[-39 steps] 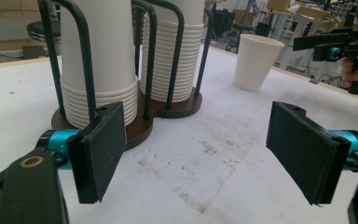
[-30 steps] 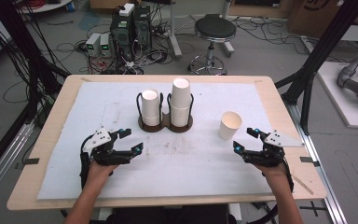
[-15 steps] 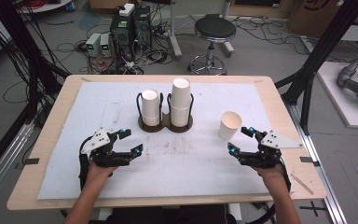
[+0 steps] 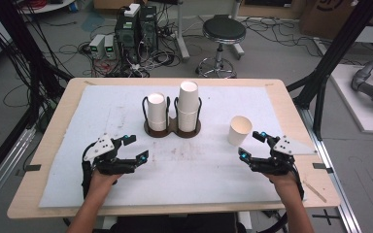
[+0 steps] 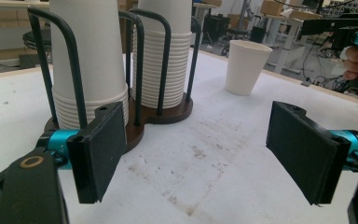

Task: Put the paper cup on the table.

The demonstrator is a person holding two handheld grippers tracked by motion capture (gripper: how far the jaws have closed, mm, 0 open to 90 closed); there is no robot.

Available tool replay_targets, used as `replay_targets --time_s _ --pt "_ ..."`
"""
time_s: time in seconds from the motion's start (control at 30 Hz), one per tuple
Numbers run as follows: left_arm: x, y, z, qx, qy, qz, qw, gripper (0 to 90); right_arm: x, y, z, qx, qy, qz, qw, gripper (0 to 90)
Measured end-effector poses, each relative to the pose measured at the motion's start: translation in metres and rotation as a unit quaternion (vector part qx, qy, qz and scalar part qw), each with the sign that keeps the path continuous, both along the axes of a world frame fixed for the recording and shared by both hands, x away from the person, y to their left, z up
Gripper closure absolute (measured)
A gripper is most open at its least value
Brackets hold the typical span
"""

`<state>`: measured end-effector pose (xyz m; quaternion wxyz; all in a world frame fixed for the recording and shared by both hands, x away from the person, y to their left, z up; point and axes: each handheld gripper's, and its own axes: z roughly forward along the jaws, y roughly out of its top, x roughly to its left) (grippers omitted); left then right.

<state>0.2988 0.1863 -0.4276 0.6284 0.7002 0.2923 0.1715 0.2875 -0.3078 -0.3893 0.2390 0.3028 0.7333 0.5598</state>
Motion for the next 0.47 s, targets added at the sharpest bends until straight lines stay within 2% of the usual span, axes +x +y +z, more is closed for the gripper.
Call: replay_targets --time_s 0.47 --pt "0.0027 0.0013 -0.0035 0.002 0.007 0.005 1.0000 20.1 0.0029 -0.0018 0.0006 0.003 -0.002 0.000 1.0000 20.2"
